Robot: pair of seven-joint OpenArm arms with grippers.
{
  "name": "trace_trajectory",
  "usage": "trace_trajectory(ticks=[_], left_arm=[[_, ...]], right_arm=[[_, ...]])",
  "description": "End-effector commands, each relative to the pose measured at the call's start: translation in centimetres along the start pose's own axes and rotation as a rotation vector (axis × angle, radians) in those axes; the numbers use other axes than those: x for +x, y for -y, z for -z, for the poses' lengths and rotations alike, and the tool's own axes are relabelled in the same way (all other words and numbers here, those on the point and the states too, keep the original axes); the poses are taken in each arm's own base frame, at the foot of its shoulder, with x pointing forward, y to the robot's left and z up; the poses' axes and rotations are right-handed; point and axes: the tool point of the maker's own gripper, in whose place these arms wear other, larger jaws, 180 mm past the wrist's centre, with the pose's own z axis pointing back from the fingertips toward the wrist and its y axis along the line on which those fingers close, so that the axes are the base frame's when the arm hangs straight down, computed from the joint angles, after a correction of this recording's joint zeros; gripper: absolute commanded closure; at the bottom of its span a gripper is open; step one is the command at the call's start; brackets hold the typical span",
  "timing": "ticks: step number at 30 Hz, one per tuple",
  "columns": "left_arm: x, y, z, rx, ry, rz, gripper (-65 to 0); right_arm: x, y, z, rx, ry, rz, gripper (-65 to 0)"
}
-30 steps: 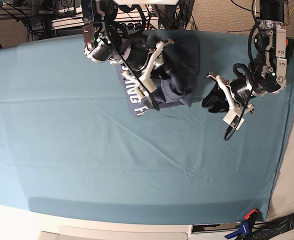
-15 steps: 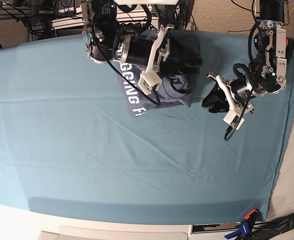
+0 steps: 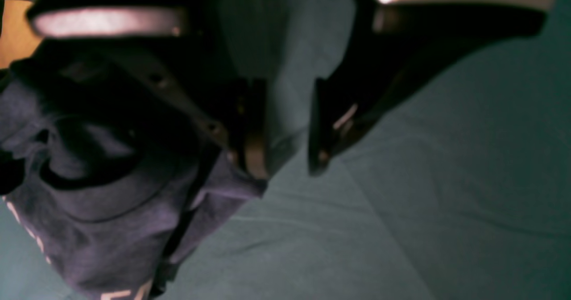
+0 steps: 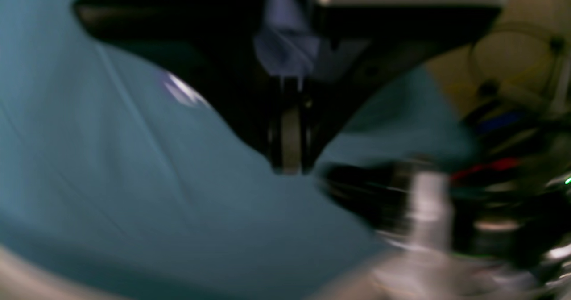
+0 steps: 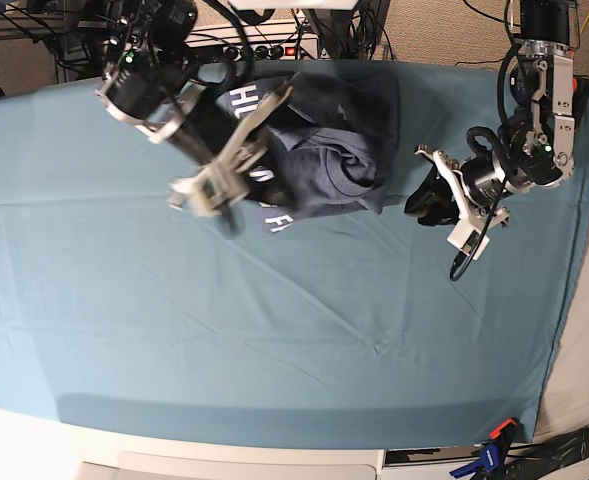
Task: Fold the T-shirt properly
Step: 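Release the collar end and press the folded bundle with the right gripper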
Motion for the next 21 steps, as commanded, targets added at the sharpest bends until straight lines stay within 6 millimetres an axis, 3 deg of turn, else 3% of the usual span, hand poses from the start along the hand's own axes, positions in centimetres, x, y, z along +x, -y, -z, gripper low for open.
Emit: trace_trajectory(ticks=[1, 3, 8, 16, 21], left_arm=[[1.6, -0.1, -0.5, -0.001, 0.050, 0.019, -15.0], [1.6, -0.1, -0.5, -0.002, 0.050, 0.020, -15.0], [1.6, -0.1, -0.5, -0.002, 0.051, 0.019, -15.0], [1.6, -0.1, -0.5, -0.002, 0.051, 0.020, -15.0], [1.6, -0.1, -0.5, -0.002, 0.051, 0.019, -15.0]], right_arm=[[0.3, 1.0, -0.6, -0.048, 0.017, 0.020, 0.0], [-1.4, 2.8, -1.5, -0.132, -0.039, 0.052, 0.0], [-4.5, 3.5, -2.6, -0.195, -0.151, 0.101, 0.0], [-7.1, 1.5, -1.8, -0.196, -0.260, 0.068, 0.0], [-10.6, -0.5, 0.3, -0.139, -0.365, 0.068, 0.0]])
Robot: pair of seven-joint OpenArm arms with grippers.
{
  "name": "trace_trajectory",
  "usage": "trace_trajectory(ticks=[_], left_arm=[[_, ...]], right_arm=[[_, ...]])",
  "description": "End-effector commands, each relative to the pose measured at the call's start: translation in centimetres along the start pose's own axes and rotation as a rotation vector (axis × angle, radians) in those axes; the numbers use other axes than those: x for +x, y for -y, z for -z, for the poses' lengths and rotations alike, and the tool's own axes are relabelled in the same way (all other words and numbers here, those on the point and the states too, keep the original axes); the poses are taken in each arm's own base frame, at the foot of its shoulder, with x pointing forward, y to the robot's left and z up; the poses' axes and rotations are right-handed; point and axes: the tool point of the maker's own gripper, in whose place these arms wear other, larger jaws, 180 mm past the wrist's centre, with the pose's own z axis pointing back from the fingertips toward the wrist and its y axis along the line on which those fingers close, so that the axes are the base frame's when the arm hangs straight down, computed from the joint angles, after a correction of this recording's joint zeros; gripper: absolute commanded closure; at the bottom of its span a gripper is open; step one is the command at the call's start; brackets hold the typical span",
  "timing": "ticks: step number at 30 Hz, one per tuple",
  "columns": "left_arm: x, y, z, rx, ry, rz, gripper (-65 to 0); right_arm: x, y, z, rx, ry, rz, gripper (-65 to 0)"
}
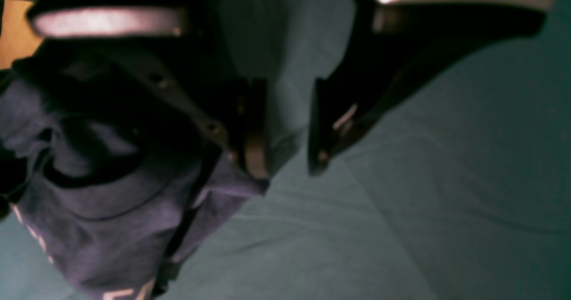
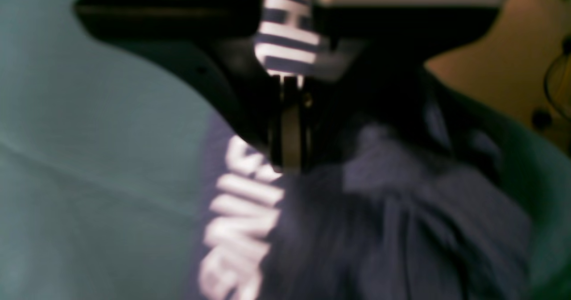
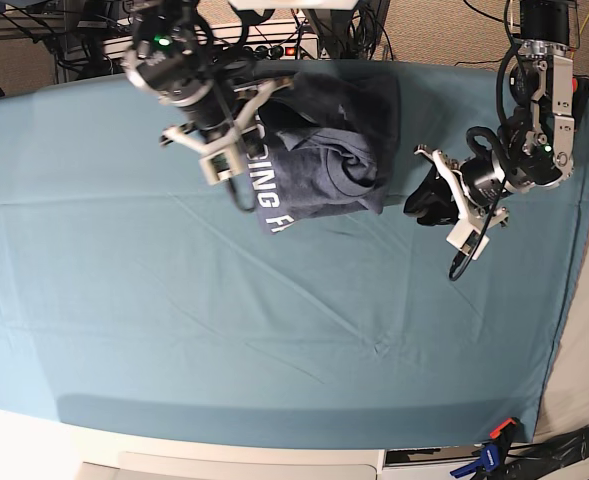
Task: Fold the T-shirt properly
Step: 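Release the collar end and press the folded bundle with the right gripper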
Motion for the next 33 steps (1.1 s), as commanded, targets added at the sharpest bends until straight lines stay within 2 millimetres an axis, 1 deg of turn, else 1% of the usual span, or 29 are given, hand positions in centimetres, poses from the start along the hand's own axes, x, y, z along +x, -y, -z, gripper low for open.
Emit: trace_trajectory(ticks=[1, 3, 5, 8, 14, 17, 19, 21, 23, 26, 28, 29, 30, 31, 33], left_arm=[[1.6, -0.1, -0.5, -0.001, 0.051, 0.019, -15.0], [1.6, -0.1, -0.5, -0.002, 0.050, 0.019, -15.0], [1.6, -0.1, -0.5, -0.002, 0.051, 0.020, -15.0], [1.6, -0.1, -0.5, -0.002, 0.051, 0.020, -15.0], [1.6, -0.1, -0.5, -0.002, 0.050, 0.019, -15.0], [1.6, -0.1, -0.5, -0.002, 0.050, 0.019, -15.0], [1.6, -0.1, -0.5, -0.002, 0.049, 0.020, -15.0], [1.5, -0.2, -0.5, 0.000, 0.047, 0.021, -15.0], [1.3, -0.5, -0.6, 0.015, 0.033, 0.035, -15.0], [1.0, -1.4, -1.2, 0.034, 0.006, 0.059, -15.0], [0.5, -2.3, -1.8, 0.054, -0.033, 0.066, -15.0], [0.1, -2.8, -2.1, 0.070, -0.055, 0.060, -13.3], [-0.2, -3.2, -2.4, 0.085, -0.080, 0.052, -8.0], [-0.7, -3.7, -2.7, 0.106, -0.110, 0.043, 0.0], [-1.8, -4.3, -3.5, 0.139, -0.162, 0.030, 0.0]], right_arm=[[0.3, -0.4, 0.3, 0.008, 0.016, 0.000, 0.0], [-0.7, -1.5, 1.2, 0.040, -0.017, -0.005, 0.0], [-1.2, -2.7, 1.7, 0.077, -0.036, -0.014, 0.0], [-0.9, -4.8, 1.8, 0.134, -0.028, -0.040, 0.0], [-0.2, -9.9, 1.5, 0.286, -0.002, -0.077, 0.0], [0.2, -11.5, 1.2, 0.340, 0.013, -0.123, 0.0], [0.7, -12.1, 1.2, 0.362, 0.030, -0.150, 0.0], [1.5, -12.0, 1.2, 0.368, 0.051, -0.157, 0.0], [2.7, -11.7, 1.4, 0.359, 0.087, -0.176, 0.0], [5.9, -10.6, 1.7, 0.323, 0.183, -0.215, 0.0], [8.4, -9.3, 1.9, 0.263, 0.252, -0.266, 0.0], [9.5, -8.5, 2.0, 0.224, 0.280, -0.296, 0.0], [10.6, -7.8, 2.1, 0.182, 0.305, -0.321, 0.0], [11.6, -6.8, 2.1, 0.131, 0.328, -0.342, 0.0], [13.5, -4.7, 2.2, 0.015, 0.368, -0.361, 0.0]])
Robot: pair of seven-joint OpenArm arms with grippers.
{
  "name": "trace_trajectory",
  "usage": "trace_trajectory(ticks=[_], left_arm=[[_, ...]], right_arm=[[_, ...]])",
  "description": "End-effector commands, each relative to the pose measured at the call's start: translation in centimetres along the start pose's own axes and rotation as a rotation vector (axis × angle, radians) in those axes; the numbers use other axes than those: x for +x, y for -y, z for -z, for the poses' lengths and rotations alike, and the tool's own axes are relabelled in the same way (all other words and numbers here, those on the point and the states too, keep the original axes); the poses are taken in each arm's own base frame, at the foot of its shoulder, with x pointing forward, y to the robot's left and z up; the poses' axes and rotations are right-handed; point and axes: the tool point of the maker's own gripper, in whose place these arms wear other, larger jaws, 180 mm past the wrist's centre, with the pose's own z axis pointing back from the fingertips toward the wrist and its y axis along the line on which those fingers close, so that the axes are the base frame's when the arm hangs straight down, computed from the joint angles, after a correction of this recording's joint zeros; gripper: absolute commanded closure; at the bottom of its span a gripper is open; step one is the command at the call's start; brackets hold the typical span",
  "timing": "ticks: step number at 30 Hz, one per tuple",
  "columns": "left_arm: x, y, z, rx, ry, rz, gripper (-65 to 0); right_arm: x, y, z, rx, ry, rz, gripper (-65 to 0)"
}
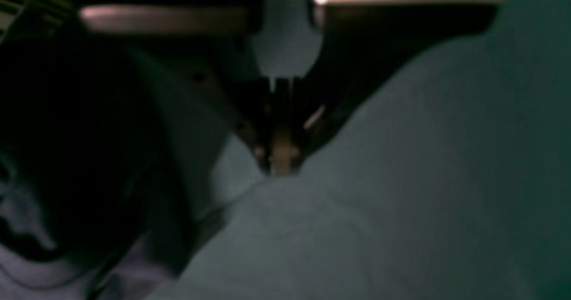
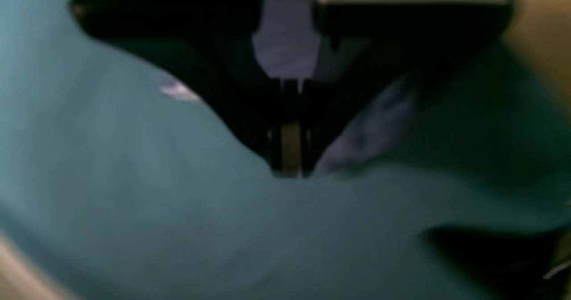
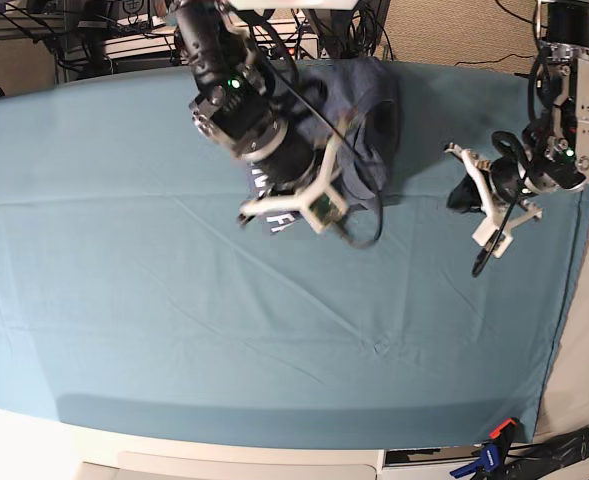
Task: Fold the T-shirt properly
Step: 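Release the collar end and press the folded bundle with the right gripper, then grasp the bundle's sides with both grippers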
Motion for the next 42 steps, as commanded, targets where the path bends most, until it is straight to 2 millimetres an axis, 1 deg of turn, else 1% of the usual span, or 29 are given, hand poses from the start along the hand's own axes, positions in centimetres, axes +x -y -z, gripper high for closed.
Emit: trace_trajectory(ticks=[1, 2, 4, 7, 9, 12, 15, 18, 20, 23, 26, 28, 30, 32, 38, 42], left_arm=[[0.5, -0.3, -1.0, 0.009, 0.013, 0.029, 0.0], [-0.1, -0.1, -1.4, 0.009, -0.010, 0.047, 0.0], [-1.1, 1.0, -2.4, -0.001, -0.043, 0.087, 0.0], [-1.9, 3.7, -3.8, -0.029, -0.054, 0.155, 0.0], [-2.4, 5.6, -4.7, -0.048, -0.054, 0.194, 0.0], [-3.7, 8.1, -5.8, -0.084, -0.070, 0.218, 0.0], [-5.4, 9.8, -6.3, -0.115, -0.096, 0.208, 0.0], [-6.5, 11.5, -6.3, -0.165, -0.103, 0.189, 0.0], [-6.6, 12.6, -6.3, -0.193, -0.079, 0.166, 0.0], [-6.8, 13.7, -6.0, -0.210, -0.068, 0.134, 0.0], [-7.1, 14.9, -5.4, -0.224, -0.074, 0.162, 0.0], [-7.5, 16.2, -5.0, -0.242, -0.080, 0.200, 0.0], [-7.8, 17.5, -4.5, -0.259, -0.090, 0.239, 0.0], [-7.8, 18.5, -3.9, -0.260, -0.090, 0.271, 0.0], [-5.5, 19.7, -2.2, -0.262, -0.026, 0.351, 0.0], [-5.5, 19.4, -0.4, -0.275, -0.025, 0.358, 0.0]], right_arm=[[1.6, 1.5, 0.2, -0.058, 0.054, -0.003, 0.0], [1.5, 2.7, 0.7, -0.102, 0.048, -0.005, 0.0], [0.5, 4.6, 2.0, -0.146, 0.009, 0.000, 0.0], [-1.7, 7.7, 4.1, -0.193, -0.070, 0.017, 0.0], [-2.5, 9.9, 5.2, -0.226, -0.103, 0.029, 0.0], [-2.6, 12.7, 6.6, -0.250, -0.119, 0.067, 0.0], [-2.2, 14.8, 7.7, -0.253, -0.122, 0.107, 0.0], [-1.7, 15.7, 9.0, -0.217, -0.127, 0.112, 0.0], [-1.3, 16.2, 9.7, -0.200, -0.132, 0.112, 0.0], [-1.2, 16.9, 10.7, -0.190, -0.152, 0.114, 0.0], [-1.4, 17.5, 11.4, -0.188, -0.171, 0.117, 0.0], [-1.4, 17.7, 11.6, -0.188, -0.176, 0.117, 0.0], [-1.3, 17.7, 11.6, -0.184, -0.176, 0.113, 0.0], [-1.3, 17.5, 11.6, -0.169, -0.178, 0.102, 0.0], [-1.6, 17.4, 11.6, -0.166, -0.193, 0.101, 0.0], [-1.9, 17.4, 11.5, -0.165, -0.211, 0.102, 0.0]])
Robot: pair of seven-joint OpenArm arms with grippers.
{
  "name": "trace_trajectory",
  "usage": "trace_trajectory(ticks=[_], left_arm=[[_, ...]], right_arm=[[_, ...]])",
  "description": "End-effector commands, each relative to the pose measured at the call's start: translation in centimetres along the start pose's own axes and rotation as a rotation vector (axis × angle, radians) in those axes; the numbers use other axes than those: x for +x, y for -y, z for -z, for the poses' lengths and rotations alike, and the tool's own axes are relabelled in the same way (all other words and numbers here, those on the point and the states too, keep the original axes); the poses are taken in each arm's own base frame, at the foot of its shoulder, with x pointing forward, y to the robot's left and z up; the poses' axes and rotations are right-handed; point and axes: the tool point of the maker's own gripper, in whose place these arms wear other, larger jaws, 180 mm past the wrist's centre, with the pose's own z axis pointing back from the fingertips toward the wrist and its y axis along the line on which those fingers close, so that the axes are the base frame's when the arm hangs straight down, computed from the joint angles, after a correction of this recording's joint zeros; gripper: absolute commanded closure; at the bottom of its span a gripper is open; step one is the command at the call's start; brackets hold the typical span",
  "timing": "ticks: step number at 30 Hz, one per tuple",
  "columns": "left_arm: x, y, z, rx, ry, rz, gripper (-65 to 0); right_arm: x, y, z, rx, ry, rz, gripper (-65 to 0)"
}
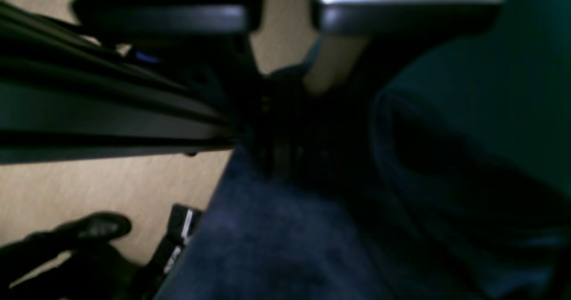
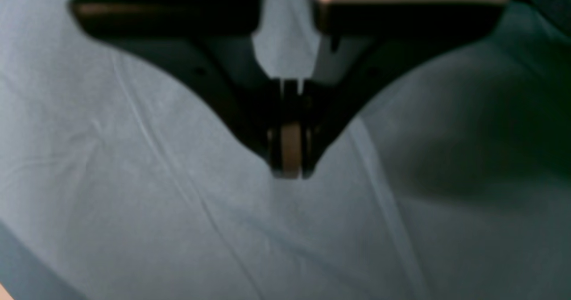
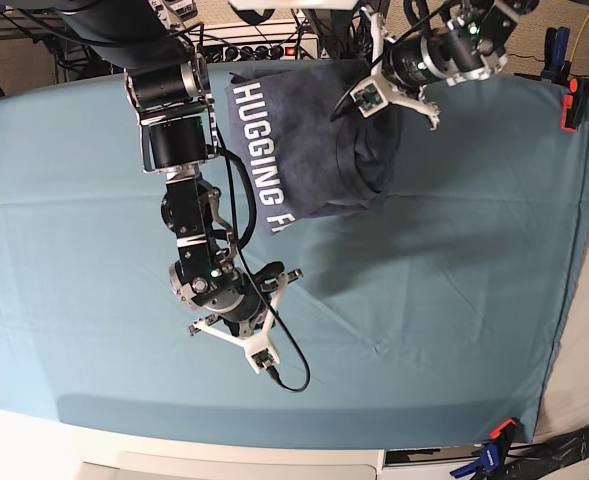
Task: Fold the T-shirt properly
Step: 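Grasp the bundle's sides with both grippers, then tuck and square the folded bundle's edges with both grippers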
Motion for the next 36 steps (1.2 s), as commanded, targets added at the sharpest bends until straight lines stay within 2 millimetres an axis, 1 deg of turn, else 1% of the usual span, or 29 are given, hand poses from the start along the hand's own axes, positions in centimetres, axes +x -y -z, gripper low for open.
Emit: trace_trajectory(ticks=[1, 5, 8, 11, 16, 20, 25, 28, 30, 33, 36], left_arm=[[0.9, -0.5, 0.2, 0.006, 0.036, 0.002, 0.0], [0.8, -2.6, 1.7, 0.030, 0.033, -0.014, 0.0], [1.2, -4.2, 2.3, 0.052, 0.032, -0.006, 0.0], [1.7, -5.4, 2.5, 0.072, 0.037, 0.003, 0.0], [2.3, -6.9, 2.6, 0.096, 0.040, 0.016, 0.0], [2.6, -7.2, 2.6, 0.103, 0.046, 0.023, 0.0], [3.2, -8.2, 2.3, 0.129, 0.054, 0.033, 0.0], [3.9, -9.6, 1.9, 0.163, 0.069, 0.036, 0.0], [4.4, -11.1, 1.3, 0.203, 0.083, 0.027, 0.0], [5.1, -13.3, 0.2, 0.265, 0.104, 0.013, 0.0], [5.6, -15.1, -0.8, 0.311, 0.128, -0.005, 0.0]], right_arm=[[2.5, 0.9, -0.6, -0.018, 0.063, -0.002, 0.0], [1.9, 0.7, -0.5, -0.014, 0.040, -0.001, 0.0], [0.8, -0.1, -0.3, 0.010, 0.020, -0.010, 0.0], [-1.2, -1.4, -0.1, 0.049, -0.017, -0.013, 0.0], [-5.5, -3.1, 0.0, 0.099, -0.091, -0.017, 0.0], [-8.8, -3.0, -0.3, 0.113, -0.158, 0.001, 0.0], [-12.0, -2.3, -0.9, 0.128, -0.224, 0.009, 0.0], [-13.0, -2.4, -1.3, 0.160, -0.246, 0.022, 0.0], [-13.1, -2.9, -1.5, 0.187, -0.250, 0.024, 0.0], [-12.6, -4.1, -2.0, 0.240, -0.225, 0.034, 0.0], [-11.7, -5.3, -2.9, 0.283, -0.190, 0.050, 0.0]])
